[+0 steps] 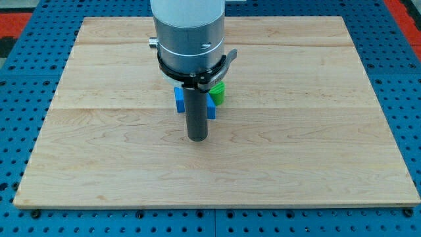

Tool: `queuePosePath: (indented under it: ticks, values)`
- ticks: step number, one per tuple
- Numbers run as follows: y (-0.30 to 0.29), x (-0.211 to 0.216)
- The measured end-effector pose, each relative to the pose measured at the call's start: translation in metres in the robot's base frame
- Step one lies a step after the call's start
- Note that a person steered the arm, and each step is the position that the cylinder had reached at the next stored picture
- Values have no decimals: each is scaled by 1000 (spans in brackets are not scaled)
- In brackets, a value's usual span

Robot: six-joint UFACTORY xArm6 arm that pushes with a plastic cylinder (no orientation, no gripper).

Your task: Move your arm towards top center

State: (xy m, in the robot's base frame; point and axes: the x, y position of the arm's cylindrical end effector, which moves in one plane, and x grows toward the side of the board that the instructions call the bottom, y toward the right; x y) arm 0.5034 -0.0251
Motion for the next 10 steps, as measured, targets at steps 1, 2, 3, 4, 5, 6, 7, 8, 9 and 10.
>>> queuePosePath:
  ticks: [1,2,3,4,5,6,7,8,9,10]
  values:
    - [0,0]
    - [1,0]
    - [2,6]
    - [53,38]
    - [122,19]
    - [185,-43]
    - [176,-115]
    - [167,-88]
    - [113,-86]
    - [138,-88]
